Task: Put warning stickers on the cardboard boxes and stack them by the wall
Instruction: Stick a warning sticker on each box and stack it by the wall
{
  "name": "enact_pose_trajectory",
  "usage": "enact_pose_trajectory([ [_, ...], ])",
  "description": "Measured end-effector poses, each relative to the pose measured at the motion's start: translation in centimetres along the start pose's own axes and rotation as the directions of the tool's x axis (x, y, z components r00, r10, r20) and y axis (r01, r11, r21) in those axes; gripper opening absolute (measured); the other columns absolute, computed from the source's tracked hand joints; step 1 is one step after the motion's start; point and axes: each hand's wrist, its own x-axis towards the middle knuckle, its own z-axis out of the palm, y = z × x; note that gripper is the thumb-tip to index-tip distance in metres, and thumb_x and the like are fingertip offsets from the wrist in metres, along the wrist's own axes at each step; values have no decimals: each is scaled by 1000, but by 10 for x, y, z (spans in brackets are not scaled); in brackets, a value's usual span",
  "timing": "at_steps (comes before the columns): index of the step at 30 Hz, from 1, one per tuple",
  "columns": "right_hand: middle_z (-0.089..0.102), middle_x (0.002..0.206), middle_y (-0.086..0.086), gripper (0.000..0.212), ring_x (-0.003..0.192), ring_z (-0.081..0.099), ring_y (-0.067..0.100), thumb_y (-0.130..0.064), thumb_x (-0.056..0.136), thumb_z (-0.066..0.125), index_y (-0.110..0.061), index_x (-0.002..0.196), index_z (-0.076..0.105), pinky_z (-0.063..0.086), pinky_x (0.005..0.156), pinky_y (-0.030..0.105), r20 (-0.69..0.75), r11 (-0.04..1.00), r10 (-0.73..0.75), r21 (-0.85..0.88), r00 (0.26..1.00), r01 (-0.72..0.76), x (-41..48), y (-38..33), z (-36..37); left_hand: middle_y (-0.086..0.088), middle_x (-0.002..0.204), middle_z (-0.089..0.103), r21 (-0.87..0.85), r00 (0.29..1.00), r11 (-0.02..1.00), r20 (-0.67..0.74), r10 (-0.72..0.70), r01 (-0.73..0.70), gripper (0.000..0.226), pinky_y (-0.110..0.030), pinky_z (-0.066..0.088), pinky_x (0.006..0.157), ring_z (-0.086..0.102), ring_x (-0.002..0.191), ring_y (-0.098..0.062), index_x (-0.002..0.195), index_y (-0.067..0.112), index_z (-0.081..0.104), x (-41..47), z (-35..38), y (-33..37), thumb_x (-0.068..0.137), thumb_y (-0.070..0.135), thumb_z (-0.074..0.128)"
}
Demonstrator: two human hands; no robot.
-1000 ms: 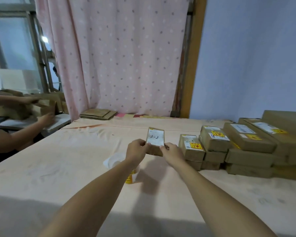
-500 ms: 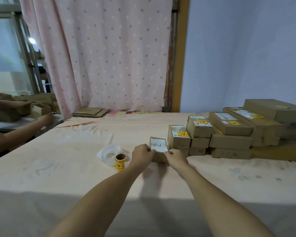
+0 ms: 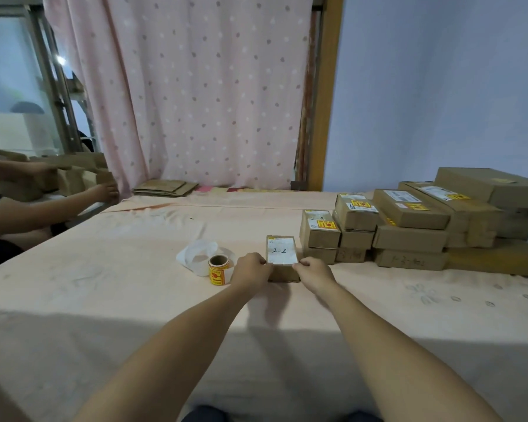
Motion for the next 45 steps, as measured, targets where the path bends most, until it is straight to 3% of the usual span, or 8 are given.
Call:
enact_pose_trajectory([
  [6, 65, 115, 1, 17, 102, 60, 24, -28, 96, 54, -19, 107, 62, 48, 85, 35, -75, 992, -56, -113, 996, 48, -8, -19, -1, -2, 82, 69, 78, 991, 988, -11, 137, -135, 15, -32, 46, 61, 64, 80, -24, 81, 13, 68, -7, -37, 10, 83, 20, 55],
  [14, 51, 135, -6, 27, 121, 52, 21, -27, 99, 48, -25, 124, 58, 45, 83, 34, -144, 934, -197, -329, 970, 141, -16, -52, 18, -2, 112, 60, 597, 958, 754, 103, 269, -276, 25, -33, 48, 74, 60, 100, -25, 109, 15, 70, -1, -119, -24, 88, 16, 56],
  [21, 53, 136, -5, 29, 125, 48, 21, -29, 98, 46, -26, 123, 60, 47, 91, 34, -55, 899, -266, -374, 963, 227, -13, -46, 37, 5, 138, 54, 519, 923, 768, 284, 259, -375, 55, -35, 45, 99, 46, 130, -18, 137, 22, 59, 4, -127, -72, 86, 0, 54],
  [26, 59, 131, -3, 28, 122, 51, 21, -25, 97, 48, -23, 120, 63, 44, 95, 32, -82, 870, -330, -412, 940, 270, -9, -38, 44, 4, 111, 63, 556, 927, 743, 254, 275, -373, 42, -40, 50, 86, 52, 113, -21, 109, 31, 66, 9, -111, -80, 85, 1, 48],
  [29, 60, 126, -3, 28, 121, 51, 20, -25, 98, 47, -22, 121, 63, 40, 99, 32, -99, 808, -411, -500, 906, 312, -13, -39, 46, 2, 82, 51, 566, 947, 761, 225, 227, -317, 23, -37, 41, 65, 54, 91, -26, 72, 26, 44, 12, -106, -79, 77, 4, 46],
  [36, 61, 118, -8, 25, 115, 54, 18, -37, 96, 54, -27, 119, 59, 45, 92, 35, 27, 798, -507, -362, 861, 481, -17, -57, 68, 2, 69, 59, -11, 997, 998, 20, 69, -69, 10, -25, 36, 55, 52, 65, -16, 71, 13, 72, 17, -107, -50, 75, 20, 77],
  [40, 58, 118, -8, 33, 113, 54, 17, -49, 94, 59, -30, 121, 58, 43, 87, 35, 30, 763, -573, -344, 819, 547, -22, -76, 78, -2, 70, 61, -339, 999, 941, 31, 19, -7, 21, -29, 39, 63, 53, 67, -14, 74, 3, 73, 19, -112, -37, 74, 21, 84],
  [45, 56, 114, -10, 31, 101, 57, 16, -50, 92, 65, -30, 115, 60, 49, 75, 35, -66, 834, -521, -252, 851, 491, -14, -82, 77, 2, 73, 67, -521, 994, 853, 99, 47, 12, 12, -8, 41, 56, 59, 62, 0, 80, 3, 74, 12, -122, -22, 82, 12, 80],
])
